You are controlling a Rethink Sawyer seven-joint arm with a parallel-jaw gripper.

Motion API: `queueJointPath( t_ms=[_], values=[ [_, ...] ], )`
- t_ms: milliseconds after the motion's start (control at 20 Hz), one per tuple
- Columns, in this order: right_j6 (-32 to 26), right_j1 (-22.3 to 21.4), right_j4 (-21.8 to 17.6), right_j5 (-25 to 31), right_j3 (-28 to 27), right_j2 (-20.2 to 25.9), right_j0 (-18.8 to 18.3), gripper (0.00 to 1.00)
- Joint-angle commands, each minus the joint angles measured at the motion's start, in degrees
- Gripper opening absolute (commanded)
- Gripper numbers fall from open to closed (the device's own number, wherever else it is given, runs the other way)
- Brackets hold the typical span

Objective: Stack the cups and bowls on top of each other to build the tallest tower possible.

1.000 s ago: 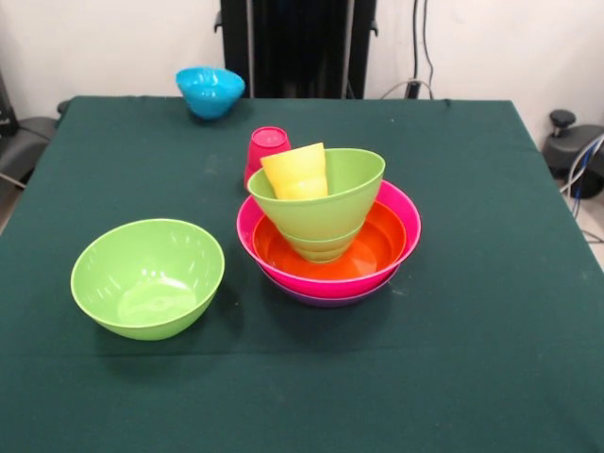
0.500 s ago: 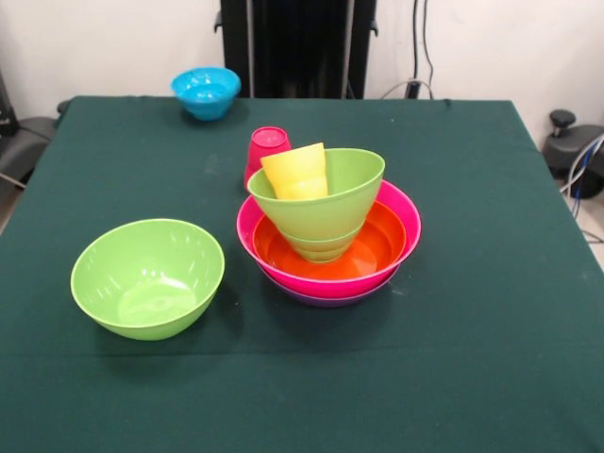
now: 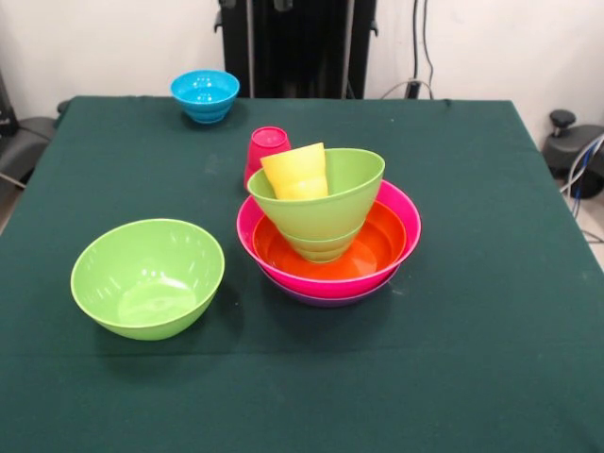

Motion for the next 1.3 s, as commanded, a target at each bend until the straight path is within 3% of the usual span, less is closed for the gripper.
queueJointPath(
  t_ms=[50,350,650,900,1300],
  values=[
    [-7.1,4.0,-6.4,-5.7,9.3,0.8,-2.3,1.0],
    [-6.0,4.9,-10.6,-8.7,12.2,-0.4,-3.4,1.0],
    [-3.6,8.4,-16.1,-10.9,10.5,-3.0,-1.5,1.0],
    [0.8,12.1,-20.3,-13.5,8.1,-6.4,2.5,1.0],
    [3.9,14.1,-23.7,-16.5,7.0,-11.6,6.7,1.0]
  ],
)
